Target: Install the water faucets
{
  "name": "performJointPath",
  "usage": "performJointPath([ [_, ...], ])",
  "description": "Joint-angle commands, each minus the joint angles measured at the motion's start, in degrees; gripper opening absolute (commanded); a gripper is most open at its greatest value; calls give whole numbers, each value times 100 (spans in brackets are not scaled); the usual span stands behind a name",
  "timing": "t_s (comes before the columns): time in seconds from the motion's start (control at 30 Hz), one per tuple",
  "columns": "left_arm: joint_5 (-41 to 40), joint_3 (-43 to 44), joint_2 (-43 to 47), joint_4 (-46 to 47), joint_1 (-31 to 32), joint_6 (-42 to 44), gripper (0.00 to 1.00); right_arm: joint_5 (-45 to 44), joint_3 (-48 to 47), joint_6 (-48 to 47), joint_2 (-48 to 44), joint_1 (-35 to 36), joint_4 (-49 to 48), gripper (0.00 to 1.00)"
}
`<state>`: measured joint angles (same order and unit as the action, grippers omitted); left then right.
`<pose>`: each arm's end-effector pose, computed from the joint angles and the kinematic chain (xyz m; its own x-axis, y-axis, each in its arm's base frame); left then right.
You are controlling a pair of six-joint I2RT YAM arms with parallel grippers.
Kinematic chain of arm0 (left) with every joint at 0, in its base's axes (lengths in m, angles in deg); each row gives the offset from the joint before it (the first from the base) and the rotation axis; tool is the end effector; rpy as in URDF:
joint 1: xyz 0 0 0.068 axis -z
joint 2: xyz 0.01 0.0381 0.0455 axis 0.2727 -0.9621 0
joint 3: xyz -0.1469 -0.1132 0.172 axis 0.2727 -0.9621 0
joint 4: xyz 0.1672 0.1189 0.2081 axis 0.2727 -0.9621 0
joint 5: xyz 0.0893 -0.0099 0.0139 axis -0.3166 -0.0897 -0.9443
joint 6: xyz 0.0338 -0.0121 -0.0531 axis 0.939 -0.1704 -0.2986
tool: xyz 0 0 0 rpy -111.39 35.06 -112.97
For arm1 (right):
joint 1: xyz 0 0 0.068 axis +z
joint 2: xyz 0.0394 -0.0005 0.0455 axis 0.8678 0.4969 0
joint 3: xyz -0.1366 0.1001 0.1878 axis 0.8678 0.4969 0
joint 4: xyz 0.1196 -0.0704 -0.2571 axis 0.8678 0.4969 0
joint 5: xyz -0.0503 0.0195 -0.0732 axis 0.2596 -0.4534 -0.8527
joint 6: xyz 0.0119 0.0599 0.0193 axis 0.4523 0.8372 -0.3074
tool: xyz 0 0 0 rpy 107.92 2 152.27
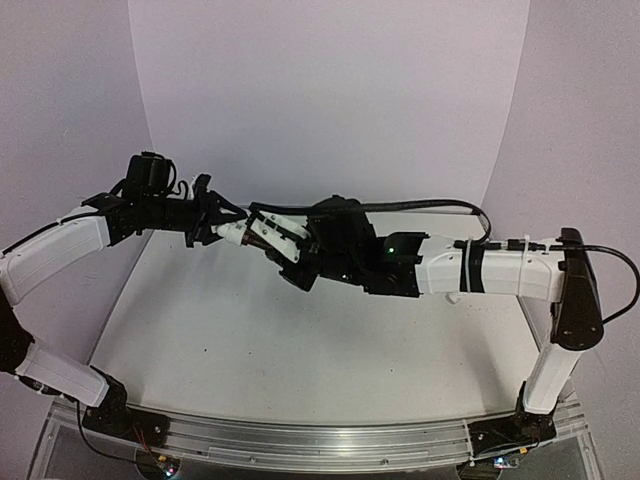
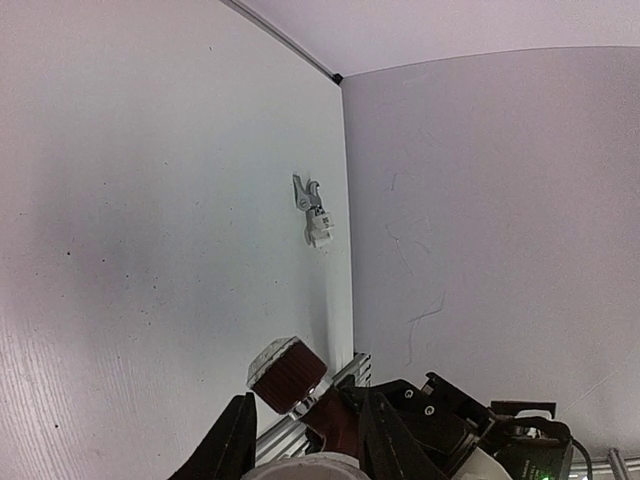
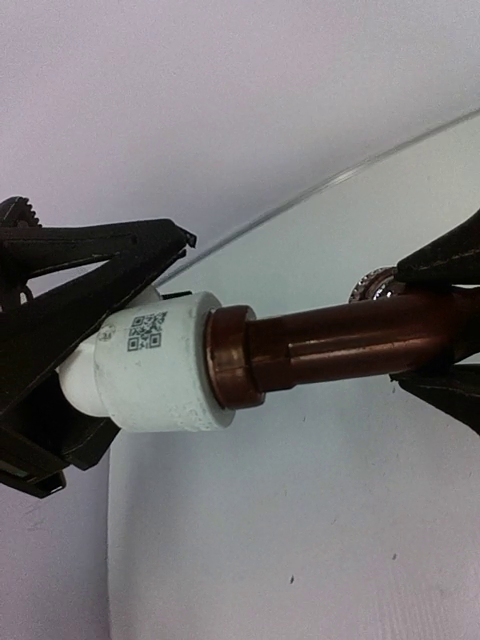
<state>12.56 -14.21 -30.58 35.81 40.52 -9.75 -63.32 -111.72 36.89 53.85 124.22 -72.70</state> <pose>0.2991 -0.1707 0.3071 -0.9152 -0.2903 -0.2795 0.1271 0.4503 -0.8838 0.2172 0.4272 0.2767 0.2771 -0.5183 -0.8090 -0.7824 0.3670 -0.5031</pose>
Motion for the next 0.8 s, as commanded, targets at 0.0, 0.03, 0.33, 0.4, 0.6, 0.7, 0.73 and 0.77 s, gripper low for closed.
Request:
performJointPath([
  [0.0,132,399,195,477,37,532,0,2921,-566,2275,-70,-591,371,0],
  [0.03,124,391,241,502,36,668,0,4092,-635,2963,8,-851,372,0],
  [0.33,191,229,591,750,36,1288,0,7820,-1032,7138,652,-1493,-1325,0],
  [0.4,201,227,562,759,34,1220,0,7674,-892,7087,543,-1525,-1342,0],
  [0.6,-11,157,402,725,36,647,27,6487,-274,6534,139,-1601,-1128,0],
  [0.7,-338,156,287,397,36,539,84,5768,109,6422,-131,-1637,-1000,0],
  [0.73,-530,167,263,228,36,566,98,5548,240,6411,-210,-1663,-950,0],
  [0.77,-840,185,263,4,34,625,99,5321,375,6406,-287,-1704,-849,0],
])
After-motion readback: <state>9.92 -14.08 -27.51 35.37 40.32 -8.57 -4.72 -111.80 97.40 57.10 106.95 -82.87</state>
